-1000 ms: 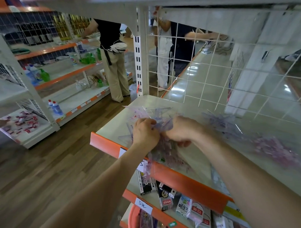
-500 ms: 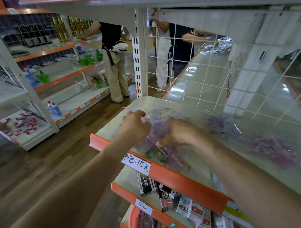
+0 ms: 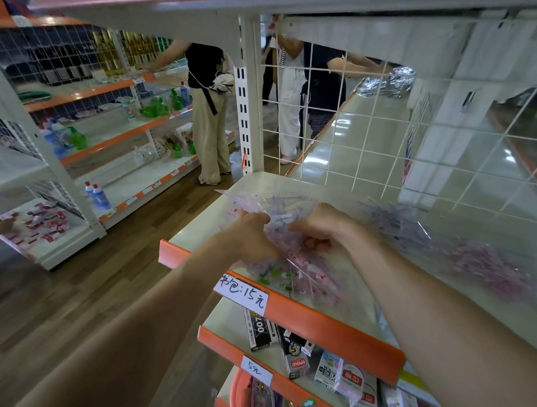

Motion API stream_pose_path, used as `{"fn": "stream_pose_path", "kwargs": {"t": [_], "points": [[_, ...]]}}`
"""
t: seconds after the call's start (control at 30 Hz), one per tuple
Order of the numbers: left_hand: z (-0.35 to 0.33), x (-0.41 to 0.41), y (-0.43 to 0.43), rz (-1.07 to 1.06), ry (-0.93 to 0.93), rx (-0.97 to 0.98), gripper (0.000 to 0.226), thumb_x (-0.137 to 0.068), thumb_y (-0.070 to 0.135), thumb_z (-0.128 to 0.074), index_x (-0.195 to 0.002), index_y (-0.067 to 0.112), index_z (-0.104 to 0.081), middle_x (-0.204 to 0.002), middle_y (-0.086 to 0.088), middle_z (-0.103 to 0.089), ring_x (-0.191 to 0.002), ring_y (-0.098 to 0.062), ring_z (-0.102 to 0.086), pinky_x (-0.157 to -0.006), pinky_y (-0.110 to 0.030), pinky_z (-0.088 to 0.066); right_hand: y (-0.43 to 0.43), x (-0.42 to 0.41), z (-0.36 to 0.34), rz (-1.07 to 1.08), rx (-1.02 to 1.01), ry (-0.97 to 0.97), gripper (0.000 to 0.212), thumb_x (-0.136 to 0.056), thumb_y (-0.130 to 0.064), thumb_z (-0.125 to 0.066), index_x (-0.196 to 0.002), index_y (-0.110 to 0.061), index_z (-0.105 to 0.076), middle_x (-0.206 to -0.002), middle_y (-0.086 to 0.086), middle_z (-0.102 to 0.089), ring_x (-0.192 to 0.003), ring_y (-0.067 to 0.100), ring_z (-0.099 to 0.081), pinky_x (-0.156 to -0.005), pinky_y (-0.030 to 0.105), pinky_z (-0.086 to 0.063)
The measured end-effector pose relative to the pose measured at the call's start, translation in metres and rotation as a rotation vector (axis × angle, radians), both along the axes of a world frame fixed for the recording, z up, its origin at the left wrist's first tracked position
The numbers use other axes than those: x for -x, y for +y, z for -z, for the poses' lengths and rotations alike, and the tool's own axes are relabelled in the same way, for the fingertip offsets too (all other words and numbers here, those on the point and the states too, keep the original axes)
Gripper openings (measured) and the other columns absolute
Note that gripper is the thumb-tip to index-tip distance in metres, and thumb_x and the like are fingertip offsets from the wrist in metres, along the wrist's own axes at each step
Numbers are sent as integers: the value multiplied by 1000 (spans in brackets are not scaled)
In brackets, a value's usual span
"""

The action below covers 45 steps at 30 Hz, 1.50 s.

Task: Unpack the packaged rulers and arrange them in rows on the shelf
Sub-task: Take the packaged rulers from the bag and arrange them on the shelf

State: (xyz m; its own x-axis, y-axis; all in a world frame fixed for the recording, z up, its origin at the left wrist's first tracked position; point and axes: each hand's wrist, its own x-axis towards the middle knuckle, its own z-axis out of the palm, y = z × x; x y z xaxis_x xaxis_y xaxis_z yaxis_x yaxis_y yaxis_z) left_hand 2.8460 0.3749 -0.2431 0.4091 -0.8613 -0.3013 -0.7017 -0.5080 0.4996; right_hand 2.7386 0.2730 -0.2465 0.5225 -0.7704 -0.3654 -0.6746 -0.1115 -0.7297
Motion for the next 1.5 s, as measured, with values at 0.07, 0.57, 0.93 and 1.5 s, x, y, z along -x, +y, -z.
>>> {"fn": "stream_pose_path", "kwargs": {"t": [0.07, 0.57, 0.93, 1.5], "points": [[-2, -3, 2, 11, 21, -18, 86, -75, 29, -78, -147, 22, -31, -146, -7, -30, -126, -27, -44, -96, -30, -41, 7, 2, -4, -78, 8, -14, 18, -84, -27, -70, -85, -14, -58, -68, 0, -51, -56, 11, -48, -40, 17, -38], [-21, -29, 20, -289, 353, 313, 42, -90, 5, -58, -131, 15, -54, -120, -5, -57, -90, -20, -63, -75, -28, -56, 18, 27, -60, -229, 291, -73, 17, -82, -14, -67, -81, -19, -51, -80, -1, -54, -63, 8, -50, -48, 17, -39], [-3, -36, 18, -456, 491, 342, 33, -86, 22, -67, -118, 21, -63, -118, -8, -61, -109, -26, -57, -100, -43, -46, 19, 19, -25, -325, 206, -28, 4, -87, -15, -63, -85, -13, -61, -84, 3, -60, -68, 13, -55, -55, 21, -44], [-17, 74, -25, 0, 1671, 378, 13, -88, 24, -49, -99, 20, -54, -88, -5, -61, -77, -23, -62, -69, -30, -54, 10, 92, -48, -57, 464, -183, 32, -85, -45, -60, -73, -15, -64, -70, -2, -70, -66, 15, -69, -64, 31, -55]]}}
